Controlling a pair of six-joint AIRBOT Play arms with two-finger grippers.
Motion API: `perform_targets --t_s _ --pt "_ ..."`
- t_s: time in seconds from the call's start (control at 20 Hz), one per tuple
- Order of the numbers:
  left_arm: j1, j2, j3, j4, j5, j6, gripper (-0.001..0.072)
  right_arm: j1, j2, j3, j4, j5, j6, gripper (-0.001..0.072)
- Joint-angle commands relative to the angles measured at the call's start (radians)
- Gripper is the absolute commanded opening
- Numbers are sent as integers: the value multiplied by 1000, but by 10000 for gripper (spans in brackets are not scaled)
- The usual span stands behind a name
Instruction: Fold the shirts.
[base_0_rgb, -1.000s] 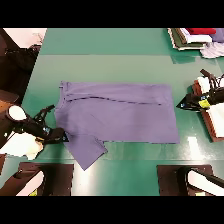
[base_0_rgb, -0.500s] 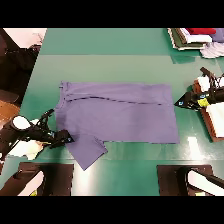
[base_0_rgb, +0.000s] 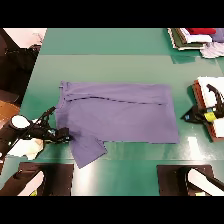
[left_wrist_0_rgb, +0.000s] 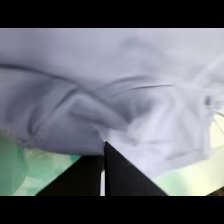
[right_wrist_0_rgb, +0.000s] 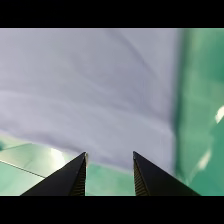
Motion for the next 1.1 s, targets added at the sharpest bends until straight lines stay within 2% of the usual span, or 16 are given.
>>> perform_targets --t_s 0.0,0.2,0.65,0.75,0.8,0.85,0.9,1.05 --pt "0 1 51 -28 8 48 31 -152 58 -179 -85 3 -2 349" --pt "0 0 62 -35 22 53 31 -203 58 -302 -77 -63 -2 339" --pt "0 0 62 -34 15 61 31 -51 32 -319 -83 -117 15 335" --pt "0 0 62 -33 2 63 31 -19 -7 -319 -74 -132 18 304" --pt "0 1 62 -33 -6 77 30 -2 -23 -319 -74 -137 18 233" --pt "0 1 62 -32 -22 87 30 12 -31 -319 -79 -137 17 74" --pt "0 1 63 -29 -37 87 30 24 -30 -319 -85 -137 17 32" --pt "0 4 77 -23 -124 87 28 45 33 -319 -90 -109 17 17"
